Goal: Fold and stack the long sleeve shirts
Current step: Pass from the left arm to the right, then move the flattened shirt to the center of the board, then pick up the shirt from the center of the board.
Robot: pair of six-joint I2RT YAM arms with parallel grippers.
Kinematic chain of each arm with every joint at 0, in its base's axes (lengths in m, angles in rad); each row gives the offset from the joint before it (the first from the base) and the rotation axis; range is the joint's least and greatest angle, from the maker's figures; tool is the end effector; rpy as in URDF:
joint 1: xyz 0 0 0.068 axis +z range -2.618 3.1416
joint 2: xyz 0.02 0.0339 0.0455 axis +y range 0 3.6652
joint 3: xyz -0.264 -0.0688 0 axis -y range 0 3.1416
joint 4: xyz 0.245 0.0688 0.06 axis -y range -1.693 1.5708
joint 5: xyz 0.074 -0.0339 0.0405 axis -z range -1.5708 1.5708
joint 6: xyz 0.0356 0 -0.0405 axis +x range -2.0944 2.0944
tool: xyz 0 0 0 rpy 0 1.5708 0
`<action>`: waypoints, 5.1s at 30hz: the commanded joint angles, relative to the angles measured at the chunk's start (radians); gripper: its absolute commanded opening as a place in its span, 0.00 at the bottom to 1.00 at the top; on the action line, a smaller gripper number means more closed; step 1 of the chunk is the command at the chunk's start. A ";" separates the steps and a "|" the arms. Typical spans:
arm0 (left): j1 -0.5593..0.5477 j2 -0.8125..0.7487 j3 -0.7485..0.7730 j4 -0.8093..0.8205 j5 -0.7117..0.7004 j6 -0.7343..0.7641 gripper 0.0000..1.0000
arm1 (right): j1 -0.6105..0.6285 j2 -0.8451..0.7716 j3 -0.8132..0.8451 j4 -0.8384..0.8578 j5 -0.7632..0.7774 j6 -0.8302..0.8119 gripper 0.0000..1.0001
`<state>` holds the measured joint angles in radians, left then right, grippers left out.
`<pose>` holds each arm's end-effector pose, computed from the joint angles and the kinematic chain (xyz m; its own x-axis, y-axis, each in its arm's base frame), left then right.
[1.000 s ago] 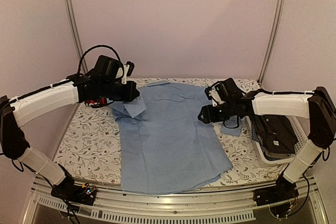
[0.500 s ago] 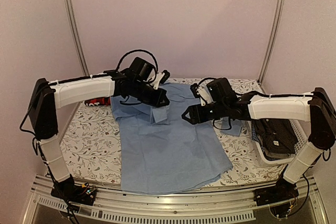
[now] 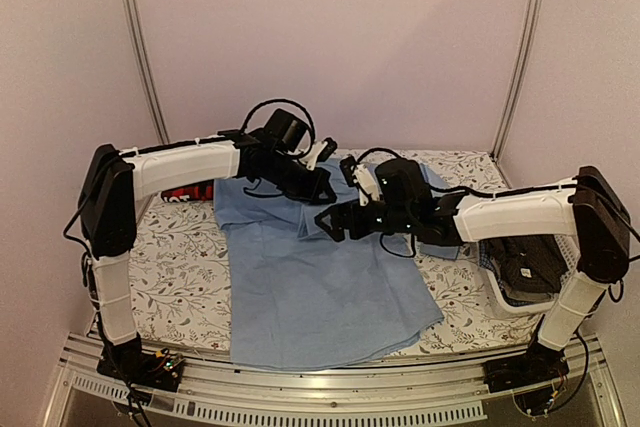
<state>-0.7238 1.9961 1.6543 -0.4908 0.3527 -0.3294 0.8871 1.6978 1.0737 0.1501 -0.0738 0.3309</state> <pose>0.3306 -0.3086 0.2489 -0.7818 0.2859 -0.5541 0.5736 0.6782 -0.4595 0.2410 0.2999 0.2309 -0.5373 -0.1465 -0.8305 -0.6767 0.6626 0.3209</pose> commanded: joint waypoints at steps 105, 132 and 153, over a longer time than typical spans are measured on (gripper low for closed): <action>0.346 -0.469 -0.686 0.097 -0.232 -0.286 0.43 | -0.486 0.730 0.733 -0.507 -0.049 0.072 0.00; -0.024 -0.897 -1.168 -0.169 -0.308 -0.782 0.38 | -0.442 0.533 0.773 -0.451 -0.212 0.076 0.00; -0.042 -0.911 -1.131 -0.205 -0.269 -0.687 0.00 | -0.384 0.410 0.943 -0.523 -0.215 0.042 0.00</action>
<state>-0.7525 1.1187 0.4835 -0.6575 0.0715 -1.0550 0.4931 2.1826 1.9606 -0.3576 -0.2771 0.3954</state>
